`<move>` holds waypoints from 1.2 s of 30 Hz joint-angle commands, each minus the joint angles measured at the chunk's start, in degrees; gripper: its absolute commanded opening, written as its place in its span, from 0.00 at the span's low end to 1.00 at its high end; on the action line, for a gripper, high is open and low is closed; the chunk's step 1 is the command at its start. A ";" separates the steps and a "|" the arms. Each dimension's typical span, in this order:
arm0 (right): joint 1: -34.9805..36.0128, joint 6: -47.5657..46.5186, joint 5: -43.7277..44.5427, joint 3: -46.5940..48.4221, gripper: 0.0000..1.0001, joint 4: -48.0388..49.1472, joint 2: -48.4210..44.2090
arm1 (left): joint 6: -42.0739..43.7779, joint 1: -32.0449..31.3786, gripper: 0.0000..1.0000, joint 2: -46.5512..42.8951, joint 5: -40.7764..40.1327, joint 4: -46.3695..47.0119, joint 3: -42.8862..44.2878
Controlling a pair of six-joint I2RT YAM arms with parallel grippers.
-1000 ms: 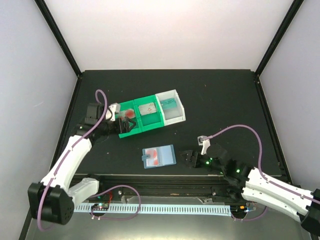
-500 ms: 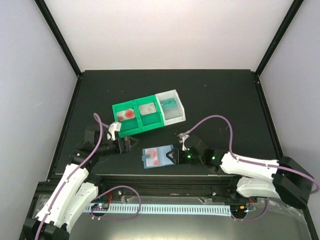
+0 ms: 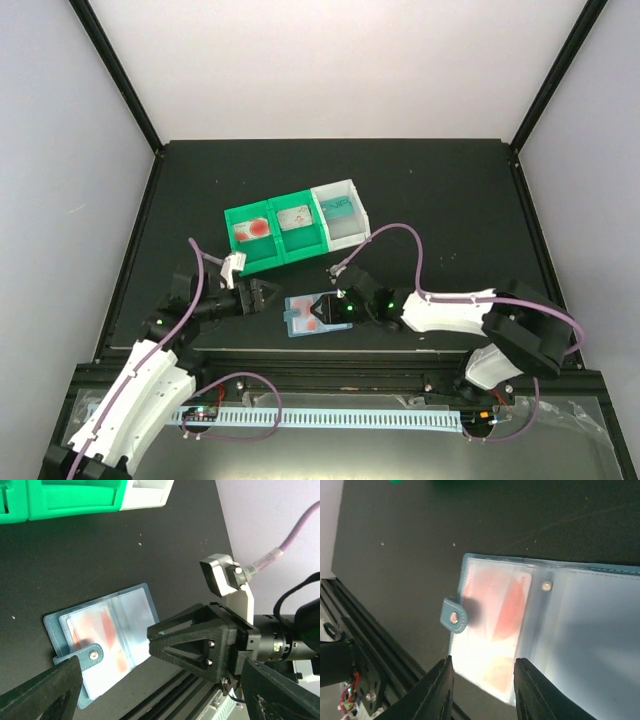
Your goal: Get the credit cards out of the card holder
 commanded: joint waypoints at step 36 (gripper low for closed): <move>1.49 4.32 -0.26 -11.87 0.24 16.10 5.65 | -11.17 -13.78 0.97 29.08 -7.36 40.98 -9.53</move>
